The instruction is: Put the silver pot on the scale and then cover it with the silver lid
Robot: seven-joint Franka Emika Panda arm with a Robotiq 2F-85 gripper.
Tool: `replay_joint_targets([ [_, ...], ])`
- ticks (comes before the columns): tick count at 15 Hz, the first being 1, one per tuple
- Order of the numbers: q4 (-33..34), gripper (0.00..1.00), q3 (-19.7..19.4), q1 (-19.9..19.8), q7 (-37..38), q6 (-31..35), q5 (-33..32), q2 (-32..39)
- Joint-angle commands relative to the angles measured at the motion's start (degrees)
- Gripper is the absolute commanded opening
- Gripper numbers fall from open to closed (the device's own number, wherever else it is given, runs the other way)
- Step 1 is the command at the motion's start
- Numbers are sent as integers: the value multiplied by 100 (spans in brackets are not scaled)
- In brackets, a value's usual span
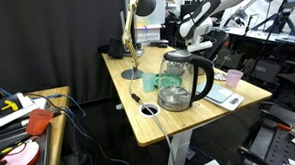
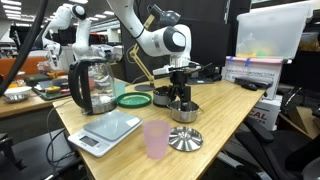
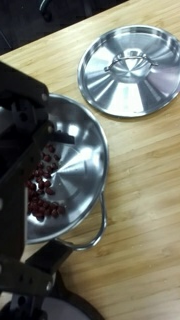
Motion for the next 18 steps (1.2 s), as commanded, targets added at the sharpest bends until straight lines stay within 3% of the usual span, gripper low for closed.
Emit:
replay_joint_targets([
  [1, 334, 69, 87, -120, -151, -231, 154, 192],
  [6, 407, 33, 113, -132, -181, -238, 244, 231],
  [11, 141, 2, 479, -278, -1151, -517, 487, -27],
  [18, -139, 3, 735, -323, -2146, -1096, 573, -276],
])
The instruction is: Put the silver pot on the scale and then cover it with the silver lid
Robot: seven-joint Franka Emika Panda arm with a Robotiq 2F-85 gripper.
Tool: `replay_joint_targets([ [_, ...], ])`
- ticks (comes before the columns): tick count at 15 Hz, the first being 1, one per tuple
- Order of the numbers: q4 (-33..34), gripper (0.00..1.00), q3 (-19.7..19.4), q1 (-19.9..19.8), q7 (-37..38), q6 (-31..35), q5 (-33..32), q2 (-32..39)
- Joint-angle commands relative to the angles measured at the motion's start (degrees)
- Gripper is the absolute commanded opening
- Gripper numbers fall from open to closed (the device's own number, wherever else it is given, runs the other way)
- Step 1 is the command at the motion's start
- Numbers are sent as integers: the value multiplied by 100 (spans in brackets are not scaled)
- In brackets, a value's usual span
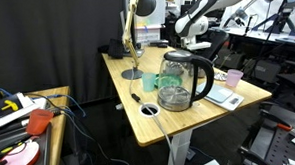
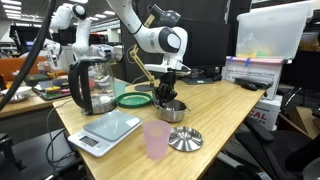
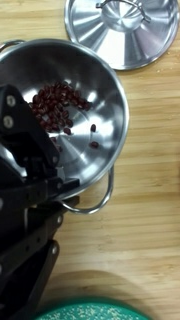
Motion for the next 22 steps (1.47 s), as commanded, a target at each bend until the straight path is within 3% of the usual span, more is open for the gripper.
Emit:
replay_joint_targets([
  [1, -288, 2, 147, -145, -424, -237, 87, -283],
  [10, -1102, 2, 111, 0, -551, 329, -3, -1124],
  [15, -2075, 2, 45, 168, -506, 478, -214, -1959],
  [22, -3419, 2, 58, 655, 231, 830, -740, -2959],
])
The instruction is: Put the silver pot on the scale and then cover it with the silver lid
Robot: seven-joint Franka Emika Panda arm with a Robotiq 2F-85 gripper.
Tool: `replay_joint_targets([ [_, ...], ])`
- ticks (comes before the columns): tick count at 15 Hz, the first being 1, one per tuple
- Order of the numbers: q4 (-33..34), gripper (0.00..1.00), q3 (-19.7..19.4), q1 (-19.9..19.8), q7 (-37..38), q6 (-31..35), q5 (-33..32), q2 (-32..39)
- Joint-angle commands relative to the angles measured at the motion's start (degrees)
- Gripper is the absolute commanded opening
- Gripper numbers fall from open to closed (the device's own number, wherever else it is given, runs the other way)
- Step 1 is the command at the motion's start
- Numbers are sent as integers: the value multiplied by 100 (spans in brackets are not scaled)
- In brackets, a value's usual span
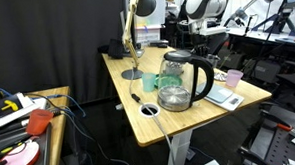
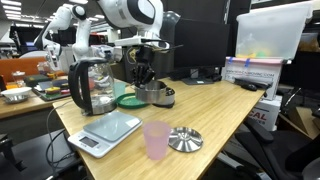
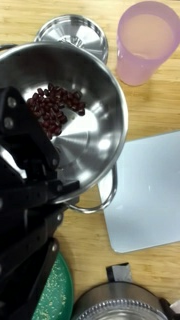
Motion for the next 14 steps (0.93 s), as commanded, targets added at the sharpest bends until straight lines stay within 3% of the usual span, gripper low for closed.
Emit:
replay_joint_targets([
  [1, -669, 2, 0, 300, 430, 379, -254, -427],
  [6, -1032, 2, 73, 594, 1248, 490, -30, -502],
  [7, -819, 8, 89, 575, 1030, 324, -111, -328],
  [13, -868, 8, 77, 596, 1201, 363, -101, -332],
  [14, -895, 2, 49, 618, 1282, 397, -169, -307],
])
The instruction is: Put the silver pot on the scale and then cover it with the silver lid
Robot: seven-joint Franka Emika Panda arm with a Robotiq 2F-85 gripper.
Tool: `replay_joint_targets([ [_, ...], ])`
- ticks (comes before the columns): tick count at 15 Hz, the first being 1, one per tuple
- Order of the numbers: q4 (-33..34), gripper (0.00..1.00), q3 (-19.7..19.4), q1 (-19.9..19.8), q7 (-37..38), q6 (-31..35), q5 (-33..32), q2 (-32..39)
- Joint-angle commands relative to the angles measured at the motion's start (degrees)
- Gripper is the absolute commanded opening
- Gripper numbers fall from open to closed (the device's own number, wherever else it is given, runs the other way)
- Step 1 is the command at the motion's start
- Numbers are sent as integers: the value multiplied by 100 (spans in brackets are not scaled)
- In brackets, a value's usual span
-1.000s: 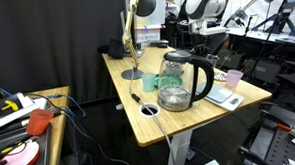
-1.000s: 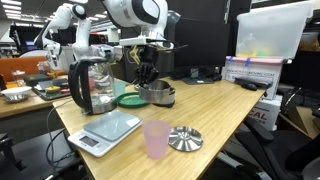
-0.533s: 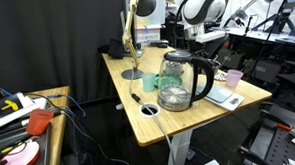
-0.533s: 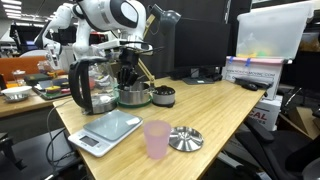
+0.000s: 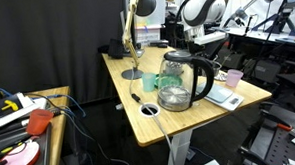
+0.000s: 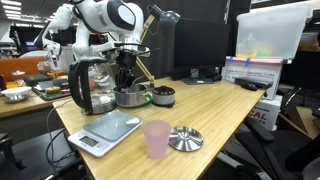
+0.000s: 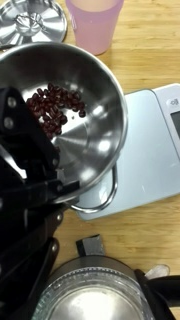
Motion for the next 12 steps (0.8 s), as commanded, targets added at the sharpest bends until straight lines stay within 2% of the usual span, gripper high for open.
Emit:
replay_joint_targets([
  [1, -116, 2, -36, 31, 124, 59, -120, 25],
  [5, -638, 2, -83, 123, 420, 309, -426, -83],
  [9, -1182, 2, 77, 241, 355, 568, -364, -378],
  [12, -1308, 2, 113, 354, 464, 613, -391, -447],
])
